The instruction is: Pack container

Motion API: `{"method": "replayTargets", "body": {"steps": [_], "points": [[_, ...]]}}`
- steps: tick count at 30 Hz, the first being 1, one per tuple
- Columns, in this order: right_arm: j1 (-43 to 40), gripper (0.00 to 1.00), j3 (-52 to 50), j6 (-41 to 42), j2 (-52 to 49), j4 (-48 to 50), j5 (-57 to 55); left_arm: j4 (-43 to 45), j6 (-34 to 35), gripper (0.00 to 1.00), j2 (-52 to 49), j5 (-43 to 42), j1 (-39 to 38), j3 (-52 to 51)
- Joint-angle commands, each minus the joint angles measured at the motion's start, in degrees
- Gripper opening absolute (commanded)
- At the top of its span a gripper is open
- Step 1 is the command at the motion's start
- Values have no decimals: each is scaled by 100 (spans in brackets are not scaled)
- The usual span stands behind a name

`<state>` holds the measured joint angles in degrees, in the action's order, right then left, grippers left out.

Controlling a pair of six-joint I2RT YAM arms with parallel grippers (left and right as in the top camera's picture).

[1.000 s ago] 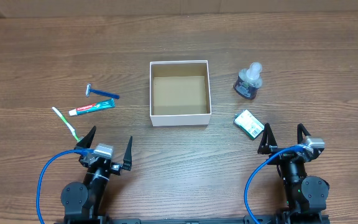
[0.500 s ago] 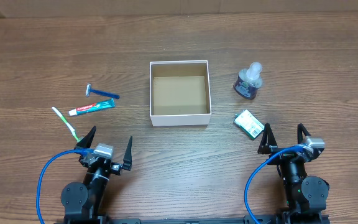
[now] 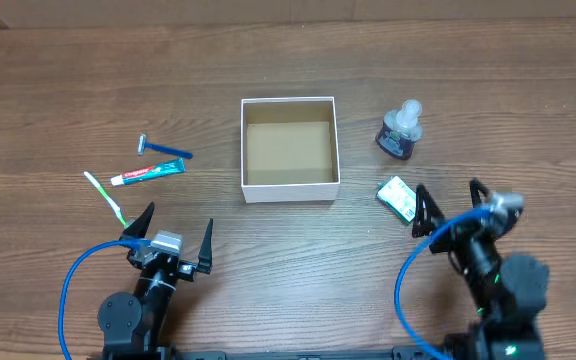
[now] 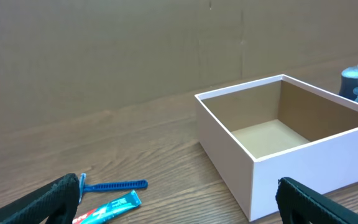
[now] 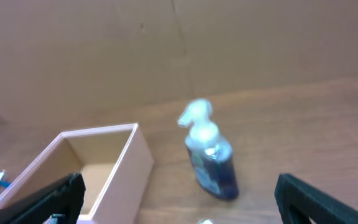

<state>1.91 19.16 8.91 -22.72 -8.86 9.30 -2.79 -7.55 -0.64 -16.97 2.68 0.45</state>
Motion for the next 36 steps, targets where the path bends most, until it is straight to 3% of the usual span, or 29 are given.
{"method": "replayTargets", "body": {"steps": [1,4,6,11,19,28,33,36], "points": [[28,100,1882,-280,-1727,-957,636,0,-61,100,33,-48,31,-17],[28,100,3989,-599,-3744,-2922,684,0,-61,100,33,-48,31,-17],[28,100,4747,-570,-4747,-3366,752,0,-61,100,33,-48,31,-17],[28,100,4907,-732,-6159,-2839,990,0,-61,100,33,-48,31,-17],[39,96,4907,-597,-6384,-1556,164,0,-61,100,33,-48,31,-17],[201,85,4907,-595,-7375,-1228,166,0,-61,100,33,-48,31,-17],[225,65,4907,-590,-7460,-1207,44,0,-61,100,33,-48,31,-17],[225,43,4907,-588,-7460,-1333,-212,0,-61,100,33,-48,31,-17]]}}
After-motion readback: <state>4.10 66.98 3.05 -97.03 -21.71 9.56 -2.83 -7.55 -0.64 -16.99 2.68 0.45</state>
